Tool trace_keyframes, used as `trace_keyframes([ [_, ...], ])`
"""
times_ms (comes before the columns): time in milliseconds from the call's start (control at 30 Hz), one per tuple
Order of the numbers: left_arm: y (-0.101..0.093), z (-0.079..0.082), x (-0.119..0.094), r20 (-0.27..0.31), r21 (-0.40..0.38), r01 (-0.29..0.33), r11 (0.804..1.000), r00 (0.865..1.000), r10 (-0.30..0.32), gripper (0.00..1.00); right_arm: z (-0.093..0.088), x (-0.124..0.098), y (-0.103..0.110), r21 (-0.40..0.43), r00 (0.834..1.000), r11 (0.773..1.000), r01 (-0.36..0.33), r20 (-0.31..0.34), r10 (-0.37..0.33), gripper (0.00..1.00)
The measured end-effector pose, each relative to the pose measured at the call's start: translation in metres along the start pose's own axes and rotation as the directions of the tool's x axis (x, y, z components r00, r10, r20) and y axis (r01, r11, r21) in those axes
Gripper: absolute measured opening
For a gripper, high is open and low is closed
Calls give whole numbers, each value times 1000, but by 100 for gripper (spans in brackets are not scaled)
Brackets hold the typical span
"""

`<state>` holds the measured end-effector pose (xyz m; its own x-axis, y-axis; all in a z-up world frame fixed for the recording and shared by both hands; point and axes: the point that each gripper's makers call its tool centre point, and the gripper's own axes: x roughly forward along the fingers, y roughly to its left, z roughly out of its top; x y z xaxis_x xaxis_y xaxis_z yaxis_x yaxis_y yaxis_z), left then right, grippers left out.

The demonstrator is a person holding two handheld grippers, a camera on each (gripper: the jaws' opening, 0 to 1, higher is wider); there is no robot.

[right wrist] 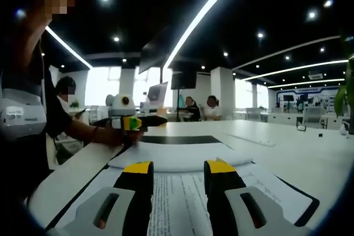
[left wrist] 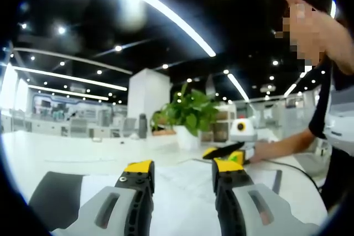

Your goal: Flip through the bound document one page at a time

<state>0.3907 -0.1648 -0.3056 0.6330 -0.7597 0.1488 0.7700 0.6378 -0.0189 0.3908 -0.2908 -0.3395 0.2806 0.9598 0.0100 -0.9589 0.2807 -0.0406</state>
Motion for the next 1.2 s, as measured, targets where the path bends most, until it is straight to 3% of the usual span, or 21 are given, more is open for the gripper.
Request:
trace_keyframes([
  [1200,-1,-1,3,-3,4,-6,1000,1000,6,42,1,-1,3,4,1000,1000,-2,8,2,39],
])
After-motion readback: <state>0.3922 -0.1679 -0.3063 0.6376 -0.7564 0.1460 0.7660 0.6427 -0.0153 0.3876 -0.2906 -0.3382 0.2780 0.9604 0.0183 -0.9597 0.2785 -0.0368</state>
